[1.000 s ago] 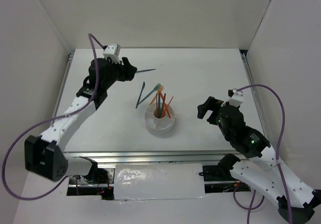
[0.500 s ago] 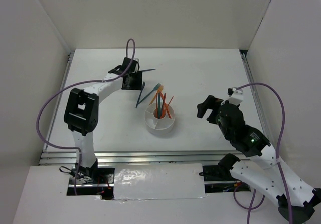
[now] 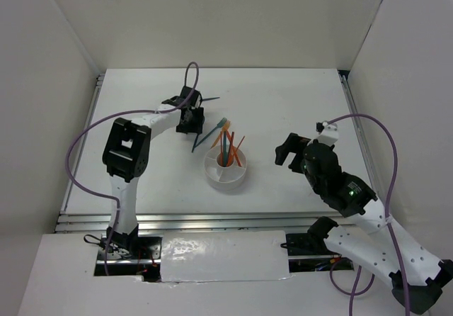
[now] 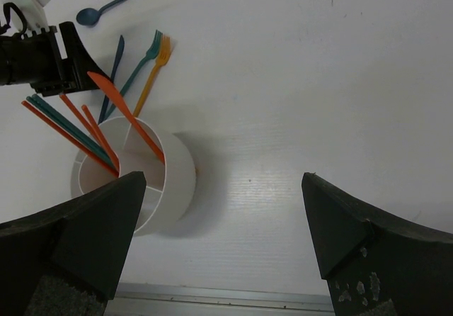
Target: Sort the eating utensils into containers
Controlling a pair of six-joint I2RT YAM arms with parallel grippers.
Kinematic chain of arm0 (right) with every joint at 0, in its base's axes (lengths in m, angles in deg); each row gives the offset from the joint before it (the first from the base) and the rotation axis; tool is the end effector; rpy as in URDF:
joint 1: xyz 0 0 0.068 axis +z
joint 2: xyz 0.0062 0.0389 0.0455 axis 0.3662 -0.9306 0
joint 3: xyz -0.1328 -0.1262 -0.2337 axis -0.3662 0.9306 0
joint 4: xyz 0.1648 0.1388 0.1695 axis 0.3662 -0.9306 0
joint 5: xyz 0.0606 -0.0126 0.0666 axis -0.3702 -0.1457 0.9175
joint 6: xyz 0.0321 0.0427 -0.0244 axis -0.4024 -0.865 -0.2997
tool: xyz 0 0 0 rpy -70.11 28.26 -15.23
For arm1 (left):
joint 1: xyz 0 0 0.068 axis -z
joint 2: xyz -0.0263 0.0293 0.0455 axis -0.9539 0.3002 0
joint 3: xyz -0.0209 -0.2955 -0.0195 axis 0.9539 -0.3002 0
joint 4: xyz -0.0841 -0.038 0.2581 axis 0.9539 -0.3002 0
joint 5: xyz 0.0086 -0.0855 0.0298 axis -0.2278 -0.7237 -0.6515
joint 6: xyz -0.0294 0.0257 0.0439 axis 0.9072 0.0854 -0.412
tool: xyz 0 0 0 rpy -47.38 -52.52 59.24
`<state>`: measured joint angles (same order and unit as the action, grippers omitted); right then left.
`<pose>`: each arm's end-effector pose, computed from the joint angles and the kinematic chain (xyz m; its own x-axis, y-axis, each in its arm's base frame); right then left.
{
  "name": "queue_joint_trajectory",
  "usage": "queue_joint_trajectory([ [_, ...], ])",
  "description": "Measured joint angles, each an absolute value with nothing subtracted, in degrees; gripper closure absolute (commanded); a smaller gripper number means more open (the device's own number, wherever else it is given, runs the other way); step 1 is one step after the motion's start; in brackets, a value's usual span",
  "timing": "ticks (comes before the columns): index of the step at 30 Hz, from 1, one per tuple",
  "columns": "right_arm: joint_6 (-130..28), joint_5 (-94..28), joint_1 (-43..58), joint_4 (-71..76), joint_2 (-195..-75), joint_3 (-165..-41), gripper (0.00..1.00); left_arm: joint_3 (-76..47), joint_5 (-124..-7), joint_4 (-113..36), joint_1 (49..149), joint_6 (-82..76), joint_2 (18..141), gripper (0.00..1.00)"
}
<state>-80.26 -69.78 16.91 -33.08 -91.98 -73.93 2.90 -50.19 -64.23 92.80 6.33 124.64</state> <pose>0.1205 0.0695 0.3374 -0.4194 0.3247 -0.8478 0.0421 0.9398 0.3391 0.4576 -0.1634 0.1825 -0.8203 -0.0807 -0.5662 -0.0191 0.9933 -0.1140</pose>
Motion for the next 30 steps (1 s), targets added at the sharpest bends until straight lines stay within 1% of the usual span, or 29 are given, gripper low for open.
queue_joint_trajectory([
  [6, -80.3, -69.7, 16.9, -33.0, -92.0, -73.9, 0.00, 3.0, -50.0, -64.1, 93.8, 6.4, 125.0, 0.35],
  [8, -80.3, -69.7, 16.9, -33.0, -92.0, -73.9, 0.00, 3.0, -49.6, -64.1, 94.2, 6.4, 125.1, 0.39],
  [9, -80.3, -69.7, 16.9, -33.0, -92.0, -73.9, 0.00, 3.1, -49.2, -64.3, 94.3, 6.4, 125.3, 0.44],
  [10, -80.3, -69.7, 16.9, -33.0, -92.0, -73.9, 0.00, 3.5, -48.5, -64.6, 94.5, 6.4, 125.6, 0.54],
  [11, -80.3, -69.7, 16.9, -33.0, -92.0, -73.9, 0.00, 3.9, -47.9, -64.8, 94.6, 6.4, 125.8, 0.61],
  [12, -80.3, -69.7, 16.9, -33.0, -92.0, -73.9, 0.00, 4.2, -47.4, -64.9, 94.7, 6.2, 126.0, 0.73],
  [14, -80.3, -69.7, 16.9, -33.0, -91.9, -73.9, 0.00, 4.3, -46.9, -64.8, 94.7, 6.3, 126.2, 0.78],
  [15, -80.3, -69.7, 16.9, -33.0, -91.9, -73.9, 0.00, 4.3, -46.9, -64.7, 94.7, 6.2, 126.3, 0.84],
  [17, -80.3, -69.7, 16.9, -33.0, -91.8, -73.9, 0.00, 4.3, -46.9, -64.7, 94.7, 6.2, 126.3, 0.88],
  [18, -80.3, -69.7, 16.9, -33.0, -91.7, -73.9, 0.00, 4.4, -46.9, -64.8, 94.8, 6.1, 126.3, 0.96],
  [19, -80.3, -69.7, 16.9, -33.0, -91.6, -73.9, 0.00, 4.6, -46.9, -64.9, 94.8, 6.1, 126.4, 1.00],
  [25, -80.3, -69.7, 16.9, -33.0, -90.7, -73.9, 0.00, 4.3, -46.5, -65.6, 94.5, 6.0, 125.4, 1.00],
  [27, -80.3, -69.8, 16.9, -33.1, -90.4, -73.9, 0.00, 0.7, -47.0, -64.7, 94.2, 6.0, 121.9, 1.00],
  [30, -80.3, -69.8, 16.9, -33.2, -89.7, -73.9, 0.00, -6.8, -48.8, -62.5, 92.8, 6.0, 111.5, 1.00],
])
